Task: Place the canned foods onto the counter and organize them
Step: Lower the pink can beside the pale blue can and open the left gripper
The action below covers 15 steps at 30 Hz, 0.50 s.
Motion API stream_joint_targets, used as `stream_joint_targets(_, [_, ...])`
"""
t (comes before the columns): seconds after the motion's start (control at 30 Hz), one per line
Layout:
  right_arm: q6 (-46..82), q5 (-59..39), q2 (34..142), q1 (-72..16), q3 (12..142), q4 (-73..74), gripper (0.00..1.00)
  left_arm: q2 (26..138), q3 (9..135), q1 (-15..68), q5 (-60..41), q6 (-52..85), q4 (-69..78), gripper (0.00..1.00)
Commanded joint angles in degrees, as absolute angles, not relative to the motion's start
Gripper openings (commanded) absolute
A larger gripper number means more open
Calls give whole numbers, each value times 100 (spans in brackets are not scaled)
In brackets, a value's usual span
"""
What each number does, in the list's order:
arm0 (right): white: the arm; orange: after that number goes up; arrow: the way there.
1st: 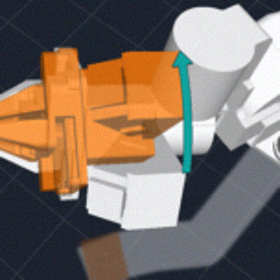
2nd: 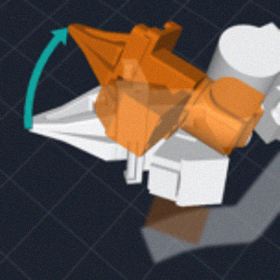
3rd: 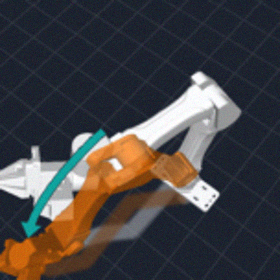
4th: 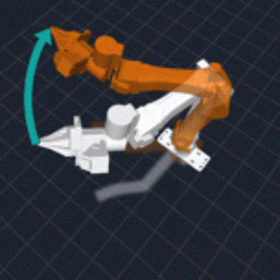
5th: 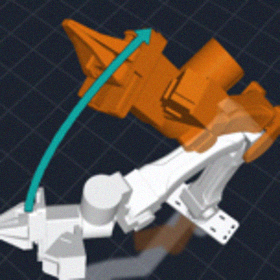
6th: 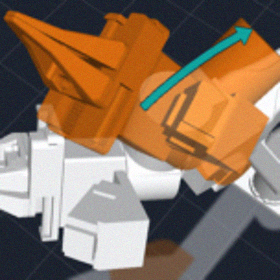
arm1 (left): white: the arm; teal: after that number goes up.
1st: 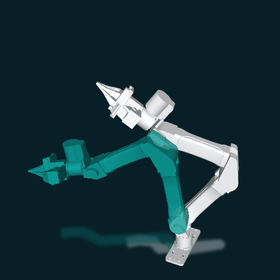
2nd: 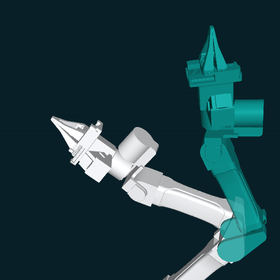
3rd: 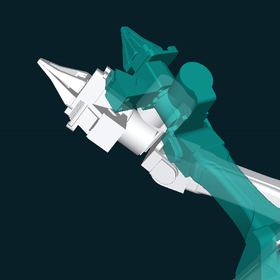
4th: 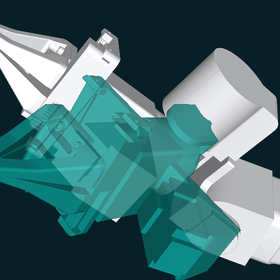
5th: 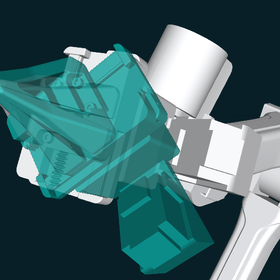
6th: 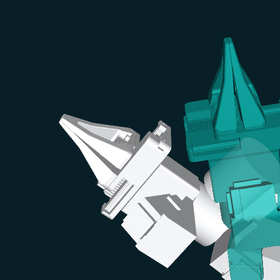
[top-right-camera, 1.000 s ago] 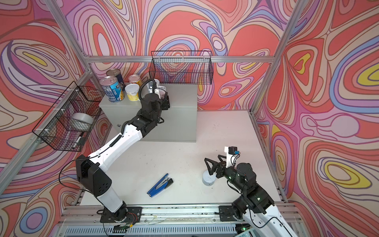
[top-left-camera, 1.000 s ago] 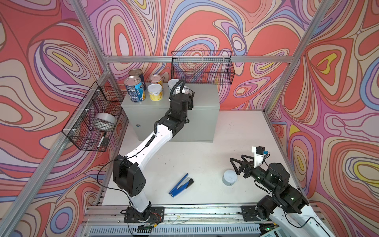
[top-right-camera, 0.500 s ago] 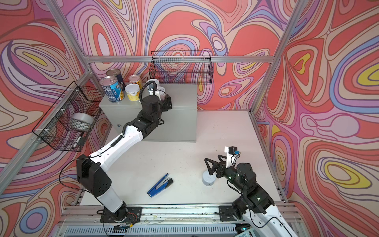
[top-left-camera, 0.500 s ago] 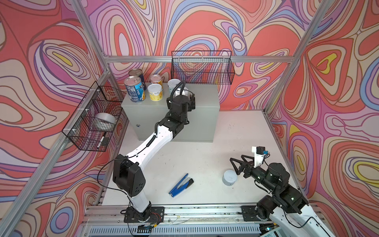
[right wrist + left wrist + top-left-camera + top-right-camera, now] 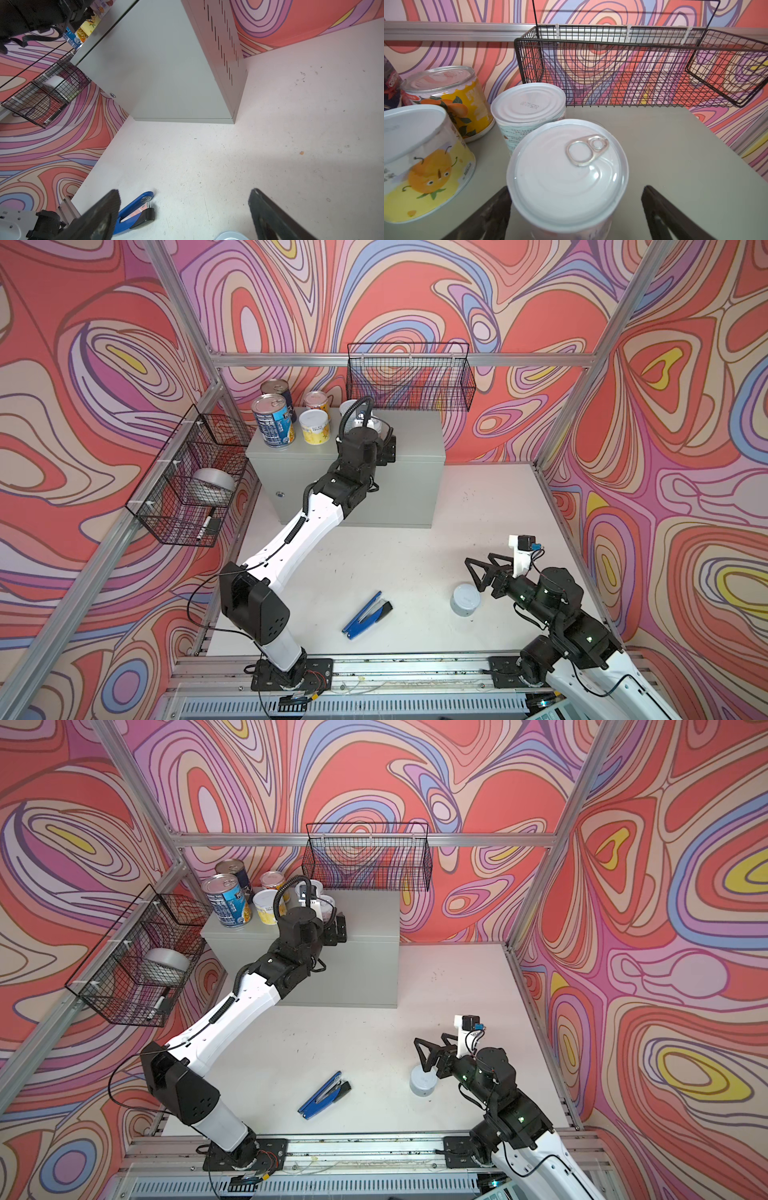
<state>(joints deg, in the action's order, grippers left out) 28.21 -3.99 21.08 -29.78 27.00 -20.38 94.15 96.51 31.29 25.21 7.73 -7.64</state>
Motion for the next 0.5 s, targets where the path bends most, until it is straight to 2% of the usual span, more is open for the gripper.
stream_joint_targets(0.0, [2898,-289,2031,-3006,2571,-1912,99,9109,9768,3103,2467,826,-1143,100])
stream_joint_targets(0.47, [2865,-393,2057,-3007,2542,-1881,98,8892,9942,3261,2533,701,-1745,100])
